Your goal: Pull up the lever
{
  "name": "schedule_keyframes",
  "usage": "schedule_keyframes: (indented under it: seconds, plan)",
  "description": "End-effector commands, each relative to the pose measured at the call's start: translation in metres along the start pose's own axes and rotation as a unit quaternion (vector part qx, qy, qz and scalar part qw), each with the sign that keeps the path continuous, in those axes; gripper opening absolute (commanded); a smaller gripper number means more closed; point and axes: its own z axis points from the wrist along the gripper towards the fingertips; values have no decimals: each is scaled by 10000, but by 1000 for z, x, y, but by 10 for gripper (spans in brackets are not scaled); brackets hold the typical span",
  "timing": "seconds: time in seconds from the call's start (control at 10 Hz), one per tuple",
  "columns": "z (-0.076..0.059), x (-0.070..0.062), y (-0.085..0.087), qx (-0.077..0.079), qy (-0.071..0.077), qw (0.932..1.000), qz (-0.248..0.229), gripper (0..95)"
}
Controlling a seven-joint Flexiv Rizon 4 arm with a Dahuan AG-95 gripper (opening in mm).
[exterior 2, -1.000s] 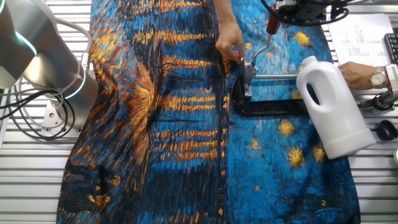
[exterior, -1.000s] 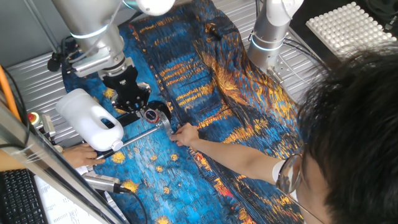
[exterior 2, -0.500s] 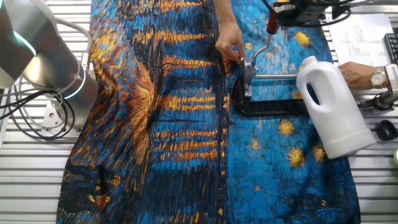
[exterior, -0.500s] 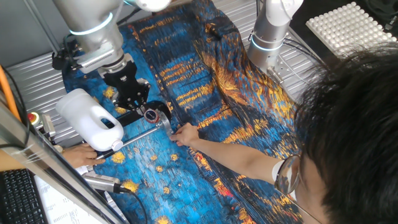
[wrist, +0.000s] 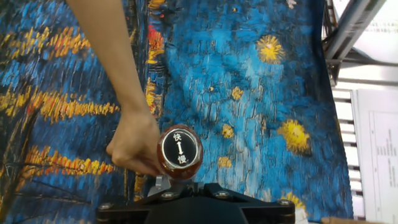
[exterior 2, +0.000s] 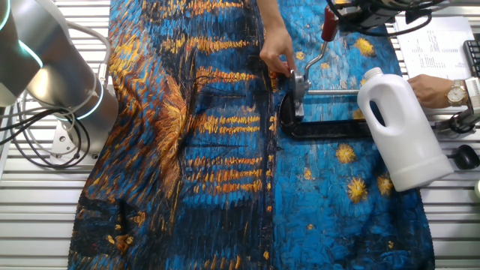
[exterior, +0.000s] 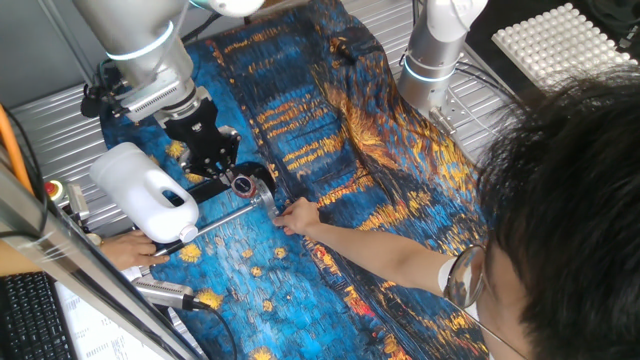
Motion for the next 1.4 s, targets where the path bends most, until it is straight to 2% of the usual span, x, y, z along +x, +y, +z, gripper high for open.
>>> schedule_keyframes:
  seconds: [0.1,0.3,0.5,0.6,0.7,0.9,1.4]
  plan:
    - [0,1,-1,-29,3,10000,30,0]
    - [0,1,-1,-32,45,9999,-101,0]
    - [0,1,-1,-113,123,9995,-278,0]
    - [0,1,-1,-276,156,9988,-384,0]
    - [0,1,-1,-328,134,9985,-423,0]
    - [0,-6,6,-321,108,9987,-389,0]
    - [4,-12,12,-315,150,9987,-359,0]
